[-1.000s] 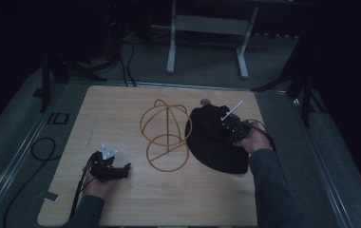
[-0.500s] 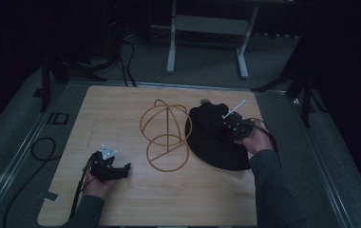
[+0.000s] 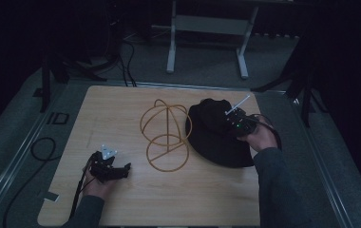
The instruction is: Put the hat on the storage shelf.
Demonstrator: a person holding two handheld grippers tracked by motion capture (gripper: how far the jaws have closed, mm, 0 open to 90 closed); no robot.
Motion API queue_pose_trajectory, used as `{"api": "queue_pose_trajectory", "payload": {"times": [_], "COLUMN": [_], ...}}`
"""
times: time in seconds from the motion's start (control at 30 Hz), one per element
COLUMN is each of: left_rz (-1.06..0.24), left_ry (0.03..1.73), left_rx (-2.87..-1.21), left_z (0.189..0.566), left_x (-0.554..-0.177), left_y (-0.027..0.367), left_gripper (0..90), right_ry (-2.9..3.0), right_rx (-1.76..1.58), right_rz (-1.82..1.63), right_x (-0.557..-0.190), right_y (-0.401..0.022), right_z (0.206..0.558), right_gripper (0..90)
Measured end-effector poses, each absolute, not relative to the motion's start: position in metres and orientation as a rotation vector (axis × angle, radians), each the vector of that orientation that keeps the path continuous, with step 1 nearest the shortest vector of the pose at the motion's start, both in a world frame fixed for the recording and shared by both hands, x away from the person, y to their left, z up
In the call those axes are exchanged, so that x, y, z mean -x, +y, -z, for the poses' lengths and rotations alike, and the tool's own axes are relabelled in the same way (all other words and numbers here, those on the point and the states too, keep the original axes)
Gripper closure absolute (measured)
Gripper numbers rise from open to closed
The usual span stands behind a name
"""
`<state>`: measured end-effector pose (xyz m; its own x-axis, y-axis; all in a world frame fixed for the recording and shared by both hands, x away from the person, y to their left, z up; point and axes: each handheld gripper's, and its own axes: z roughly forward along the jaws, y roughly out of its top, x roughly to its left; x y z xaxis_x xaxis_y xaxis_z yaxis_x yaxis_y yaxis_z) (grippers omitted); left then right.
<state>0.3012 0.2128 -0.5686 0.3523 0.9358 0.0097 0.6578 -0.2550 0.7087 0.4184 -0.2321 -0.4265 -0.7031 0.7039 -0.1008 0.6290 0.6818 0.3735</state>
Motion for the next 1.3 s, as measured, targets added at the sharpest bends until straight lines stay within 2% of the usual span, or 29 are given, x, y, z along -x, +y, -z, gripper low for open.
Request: {"api": "queue_pose_trajectory", "payload": {"times": [1.3], "left_rz": [-0.586], "left_ry": [1.380], "left_rx": [-2.011], "left_z": [0.568], "left_x": [-0.301], "left_y": [0.213], "left_gripper": [9.4], "right_ry": [2.657], "right_rx": [-0.922], "right_rz": [-0.512], "right_x": [-0.405], "right_y": [-0.224], "right_z": [0.371], "right_gripper": [88.2]}}
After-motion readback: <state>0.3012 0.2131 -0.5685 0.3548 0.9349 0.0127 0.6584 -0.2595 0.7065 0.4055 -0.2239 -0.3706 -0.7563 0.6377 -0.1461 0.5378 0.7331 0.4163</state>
